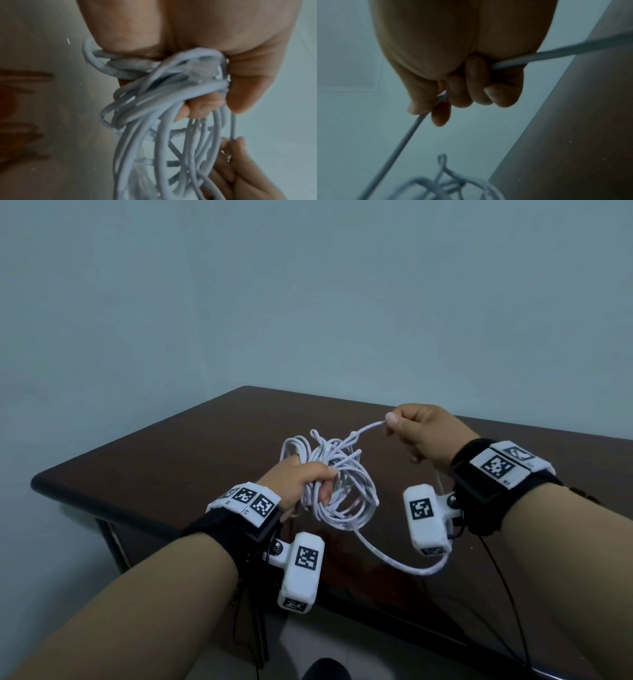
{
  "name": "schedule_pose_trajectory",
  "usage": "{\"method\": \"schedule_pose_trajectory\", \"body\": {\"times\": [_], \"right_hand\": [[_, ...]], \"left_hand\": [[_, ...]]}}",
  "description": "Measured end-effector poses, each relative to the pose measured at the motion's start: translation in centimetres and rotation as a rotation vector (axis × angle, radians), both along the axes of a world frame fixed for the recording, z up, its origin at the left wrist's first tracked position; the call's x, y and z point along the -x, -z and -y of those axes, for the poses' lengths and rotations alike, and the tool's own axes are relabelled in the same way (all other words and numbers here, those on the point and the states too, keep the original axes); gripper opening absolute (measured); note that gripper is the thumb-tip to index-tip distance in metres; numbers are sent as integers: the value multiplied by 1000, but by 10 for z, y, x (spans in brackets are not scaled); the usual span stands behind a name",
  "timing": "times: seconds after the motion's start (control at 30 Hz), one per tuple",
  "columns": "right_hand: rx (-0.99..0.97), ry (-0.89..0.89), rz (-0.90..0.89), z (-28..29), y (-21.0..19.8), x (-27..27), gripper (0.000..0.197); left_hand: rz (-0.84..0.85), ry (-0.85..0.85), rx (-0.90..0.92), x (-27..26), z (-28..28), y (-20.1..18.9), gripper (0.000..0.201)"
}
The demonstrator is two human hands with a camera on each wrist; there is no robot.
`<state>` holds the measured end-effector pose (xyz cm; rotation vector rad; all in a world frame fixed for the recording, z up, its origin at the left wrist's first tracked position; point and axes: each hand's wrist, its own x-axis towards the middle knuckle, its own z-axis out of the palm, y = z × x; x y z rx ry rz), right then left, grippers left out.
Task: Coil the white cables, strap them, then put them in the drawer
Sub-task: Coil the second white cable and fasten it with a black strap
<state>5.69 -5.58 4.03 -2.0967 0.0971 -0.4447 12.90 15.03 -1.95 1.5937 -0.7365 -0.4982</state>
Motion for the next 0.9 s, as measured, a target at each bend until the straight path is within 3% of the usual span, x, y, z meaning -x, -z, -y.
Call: {"method": "schedule_pose_trajectory", "body": {"times": [0.13, 0.33, 0.43, 0.6, 0.83, 0.9], "right_hand": [[445, 170, -56, -8, 7, -4, 32], [414, 98, -161, -22, 27, -4, 26], [596, 44, -321, -30, 33, -1, 32], [605, 11, -467, -34, 38, 1, 3], [708, -17, -412, -42, 30, 1, 16], [776, -39, -423, -48, 27, -1, 22]], "left_hand": [[-222, 21, 247, 5, 4, -2, 20], [-418, -19, 531, 9, 9, -15, 24], [-472, -110, 606, 10, 12, -24, 21], [-510, -302, 693, 8, 14, -37, 22], [-357, -514, 579, -3, 17, -37, 38], [-331, -554, 549, -7, 20, -33, 32]]}}
